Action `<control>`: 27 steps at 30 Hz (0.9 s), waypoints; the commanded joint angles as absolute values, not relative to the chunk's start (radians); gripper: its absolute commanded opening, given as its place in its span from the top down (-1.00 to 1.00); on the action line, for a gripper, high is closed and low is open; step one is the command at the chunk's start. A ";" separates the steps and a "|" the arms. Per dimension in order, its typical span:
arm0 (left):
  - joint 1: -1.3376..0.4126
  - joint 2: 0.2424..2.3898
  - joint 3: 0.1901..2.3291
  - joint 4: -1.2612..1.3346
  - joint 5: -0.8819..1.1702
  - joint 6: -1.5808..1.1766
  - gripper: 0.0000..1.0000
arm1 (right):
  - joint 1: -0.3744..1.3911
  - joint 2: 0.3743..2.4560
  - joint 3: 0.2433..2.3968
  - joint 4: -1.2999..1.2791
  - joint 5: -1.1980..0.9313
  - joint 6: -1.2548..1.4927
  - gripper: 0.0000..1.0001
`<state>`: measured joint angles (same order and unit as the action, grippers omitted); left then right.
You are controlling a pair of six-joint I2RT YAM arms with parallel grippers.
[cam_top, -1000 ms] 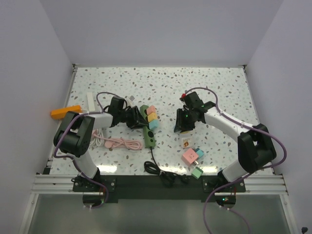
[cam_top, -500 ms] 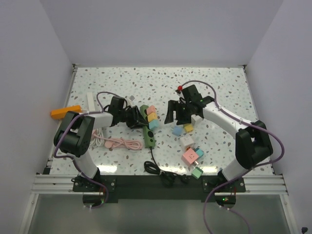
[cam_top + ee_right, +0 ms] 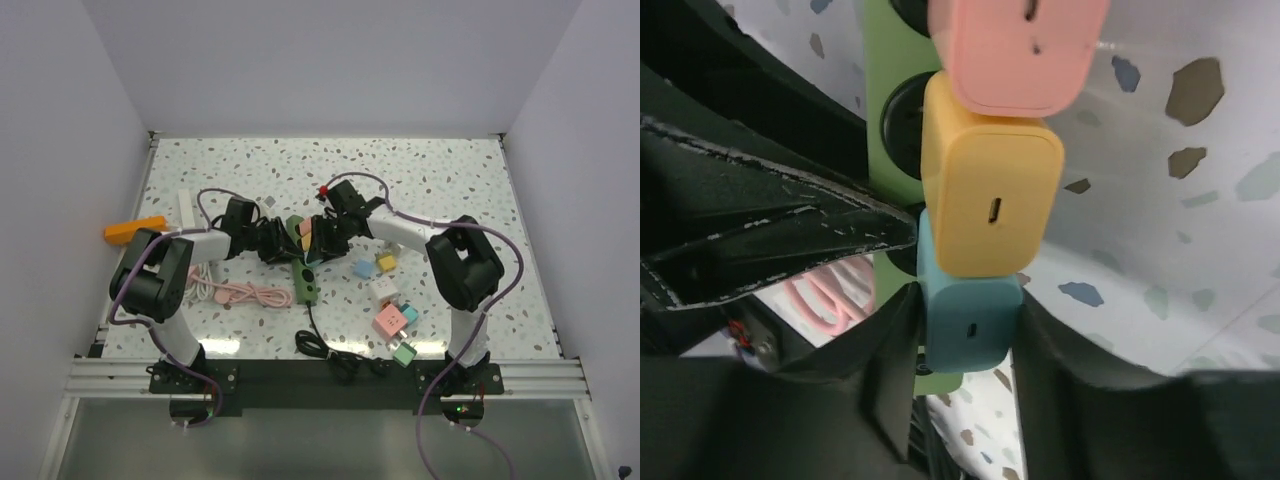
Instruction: Pull the plug off the socket
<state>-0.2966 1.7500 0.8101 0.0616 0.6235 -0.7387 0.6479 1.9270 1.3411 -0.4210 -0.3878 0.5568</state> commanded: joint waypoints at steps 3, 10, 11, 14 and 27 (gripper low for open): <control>-0.278 1.769 0.796 -0.020 0.459 -0.661 1.00 | 0.655 1.933 1.353 -0.393 -0.393 0.584 0.84; -0.278 1.772 0.785 -0.043 0.422 -0.640 1.00 | 0.511 1.677 1.184 -0.448 -0.390 0.543 1.00; -0.278 1.776 0.784 -0.052 0.419 -0.637 1.00 | 0.496 1.631 1.177 -0.462 -0.394 0.520 1.00; -0.278 1.792 0.782 -0.061 0.408 -0.627 1.00 | 0.457 1.571 1.167 -0.509 -0.407 0.488 1.00; -0.278 1.779 0.807 -0.055 0.429 -0.640 1.00 | 0.442 1.604 1.195 -0.682 -0.134 0.476 1.00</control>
<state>-0.2901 1.7573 0.8211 0.0441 0.6277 -0.7227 0.4515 1.5784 1.1614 -0.5831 -0.2897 0.4881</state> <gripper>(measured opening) 0.414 0.340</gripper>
